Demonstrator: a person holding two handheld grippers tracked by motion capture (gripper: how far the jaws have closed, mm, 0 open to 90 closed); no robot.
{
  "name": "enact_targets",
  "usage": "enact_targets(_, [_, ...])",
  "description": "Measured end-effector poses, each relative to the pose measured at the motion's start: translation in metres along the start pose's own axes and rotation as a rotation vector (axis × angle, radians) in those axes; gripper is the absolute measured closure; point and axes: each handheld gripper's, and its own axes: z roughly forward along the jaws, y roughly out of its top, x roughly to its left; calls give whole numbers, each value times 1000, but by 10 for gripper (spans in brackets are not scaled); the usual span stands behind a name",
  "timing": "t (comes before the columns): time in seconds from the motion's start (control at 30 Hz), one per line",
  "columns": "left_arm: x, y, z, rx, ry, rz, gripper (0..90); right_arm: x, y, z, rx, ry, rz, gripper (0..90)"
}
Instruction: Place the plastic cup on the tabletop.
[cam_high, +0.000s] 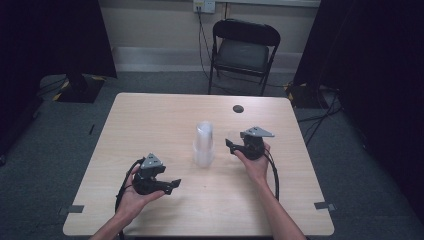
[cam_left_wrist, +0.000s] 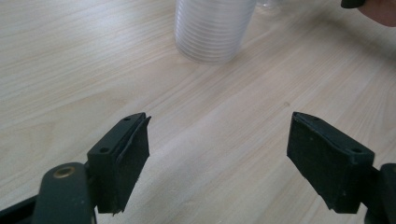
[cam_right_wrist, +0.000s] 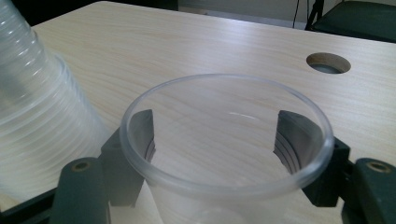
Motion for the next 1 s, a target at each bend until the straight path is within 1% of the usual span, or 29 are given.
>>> enact_targets(0.17, [1,0,-1,-1,1,-11,212,0,-4,-7,7,0,0,288])
enact_targets(0.23, [0,0,-1,-1,1,-1,214,1,-6,-8,10,-1,-7,287])
enact_targets(0.3, [0,0,-1,-2,4,-1,214,1,-6,-9,15,0,-11,287])
enact_targets(0.37, [0,0,0,0,5,2,215,1,-7,-9,15,0,-9,287])
enact_targets(0.53, [1,0,0,5,3,-17,215,2,-10,-8,27,-1,-14,290])
enact_targets(0.6, [1,0,-1,7,-4,-20,218,2,-10,-7,28,-3,-13,290])
enact_targets(0.63, [1,-1,-1,4,-1,-17,218,2,-10,-7,28,-2,-9,289])
enact_targets(0.7, [1,0,-1,3,0,-17,218,2,-10,-6,37,-2,-6,288])
enact_targets(0.73, [1,0,-1,3,1,-17,218,2,-11,-5,50,2,-4,285])
enact_targets(0.8, [1,0,-1,4,2,-16,218,2,-13,-3,72,12,6,262])
enact_targets(0.83, [2,0,-1,3,2,-14,218,2,-15,-2,79,19,11,229])
enact_targets(0.87, [2,0,-1,1,2,-16,218,2,-16,-1,84,11,16,200])
enact_targets(1.0, [2,0,-2,2,1,-15,218,1,-19,1,102,16,42,180])
